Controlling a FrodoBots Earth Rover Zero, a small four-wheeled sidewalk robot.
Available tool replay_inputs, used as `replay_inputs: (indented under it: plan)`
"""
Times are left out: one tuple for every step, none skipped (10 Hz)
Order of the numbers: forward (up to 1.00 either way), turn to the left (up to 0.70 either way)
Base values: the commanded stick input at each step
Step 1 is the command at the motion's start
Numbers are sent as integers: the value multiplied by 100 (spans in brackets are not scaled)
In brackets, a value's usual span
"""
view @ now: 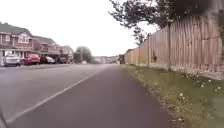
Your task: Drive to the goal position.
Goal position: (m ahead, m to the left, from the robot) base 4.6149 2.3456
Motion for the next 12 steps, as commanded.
replay_inputs:
  plan:
    - [100, 0]
    - [100, 0]
    - [100, 0]
    - [100, 0]
    - [100, 0]
    - [100, 0]
    - [100, 0]
    - [100, 0]
    - [100, 0]
    - [100, 0]
    - [100, 0]
    - [100, 0]
